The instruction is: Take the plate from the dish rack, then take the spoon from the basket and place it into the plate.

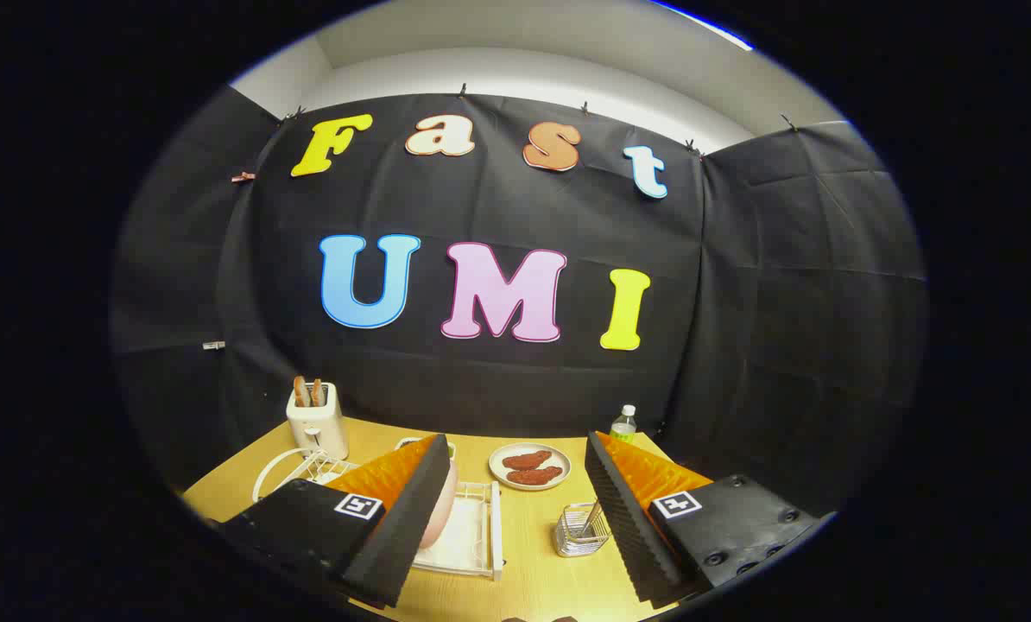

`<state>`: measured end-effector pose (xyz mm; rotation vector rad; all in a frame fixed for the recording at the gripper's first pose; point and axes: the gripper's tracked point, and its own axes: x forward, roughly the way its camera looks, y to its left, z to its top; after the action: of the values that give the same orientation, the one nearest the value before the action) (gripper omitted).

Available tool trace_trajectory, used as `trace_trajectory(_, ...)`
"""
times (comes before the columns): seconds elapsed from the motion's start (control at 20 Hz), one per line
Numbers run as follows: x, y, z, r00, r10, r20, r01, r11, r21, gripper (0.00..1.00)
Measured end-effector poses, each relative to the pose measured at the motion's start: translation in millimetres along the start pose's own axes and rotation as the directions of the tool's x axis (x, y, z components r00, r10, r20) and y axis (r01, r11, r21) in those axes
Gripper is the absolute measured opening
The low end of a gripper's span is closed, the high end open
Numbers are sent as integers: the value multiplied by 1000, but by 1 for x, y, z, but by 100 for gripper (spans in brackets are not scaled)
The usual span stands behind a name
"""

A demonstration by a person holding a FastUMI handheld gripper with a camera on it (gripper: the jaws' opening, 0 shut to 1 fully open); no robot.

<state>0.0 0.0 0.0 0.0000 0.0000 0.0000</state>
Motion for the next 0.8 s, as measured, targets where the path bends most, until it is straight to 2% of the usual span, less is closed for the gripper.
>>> trace_trajectory(0.8, 0, 7, 3, 1000, -9, -3, 9, 1000, 28, 97)
